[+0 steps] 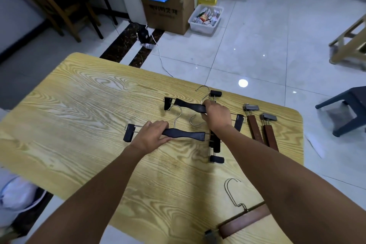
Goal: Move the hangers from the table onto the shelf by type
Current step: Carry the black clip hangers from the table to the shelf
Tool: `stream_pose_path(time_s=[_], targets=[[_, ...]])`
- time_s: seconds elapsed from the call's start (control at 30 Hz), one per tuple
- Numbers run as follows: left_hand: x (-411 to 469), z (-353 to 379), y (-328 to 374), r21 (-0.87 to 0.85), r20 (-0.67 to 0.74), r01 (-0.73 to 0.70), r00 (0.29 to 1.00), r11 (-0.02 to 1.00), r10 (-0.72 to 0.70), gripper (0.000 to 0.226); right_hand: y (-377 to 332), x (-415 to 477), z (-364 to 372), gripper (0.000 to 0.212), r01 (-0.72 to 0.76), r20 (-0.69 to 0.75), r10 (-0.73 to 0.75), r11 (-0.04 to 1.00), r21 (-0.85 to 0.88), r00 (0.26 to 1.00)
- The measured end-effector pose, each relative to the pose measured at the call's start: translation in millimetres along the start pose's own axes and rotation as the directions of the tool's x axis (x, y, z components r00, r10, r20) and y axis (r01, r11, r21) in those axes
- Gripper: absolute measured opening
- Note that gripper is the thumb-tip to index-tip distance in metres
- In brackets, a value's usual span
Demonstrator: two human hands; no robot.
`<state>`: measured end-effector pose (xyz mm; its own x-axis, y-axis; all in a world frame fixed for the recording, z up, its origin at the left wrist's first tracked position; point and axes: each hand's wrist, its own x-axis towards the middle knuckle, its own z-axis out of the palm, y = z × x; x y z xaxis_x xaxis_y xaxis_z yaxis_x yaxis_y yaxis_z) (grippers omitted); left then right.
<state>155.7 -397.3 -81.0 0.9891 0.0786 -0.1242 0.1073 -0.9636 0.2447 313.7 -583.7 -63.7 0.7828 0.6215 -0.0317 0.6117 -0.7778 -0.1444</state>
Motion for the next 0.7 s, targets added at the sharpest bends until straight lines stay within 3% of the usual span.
stream_pose_path(time_s=[0.23, 0.7], targets=[[-39, -31, 9, 0.072, -0.064, 0.072, 0.996, 0.995, -0.067, 0.033, 1, -16, -47, 0.031, 0.047, -0.098, -0.042, 0.998, 0.047, 0.994], [-173, -87, 64, 0.089, -0.286, 0.373, 0.898, 0.924, -0.335, 0.03, -67, -70, -130, 0.028, 0.46, -0.335, -0.391, 0.874, 0.158, 0.857]])
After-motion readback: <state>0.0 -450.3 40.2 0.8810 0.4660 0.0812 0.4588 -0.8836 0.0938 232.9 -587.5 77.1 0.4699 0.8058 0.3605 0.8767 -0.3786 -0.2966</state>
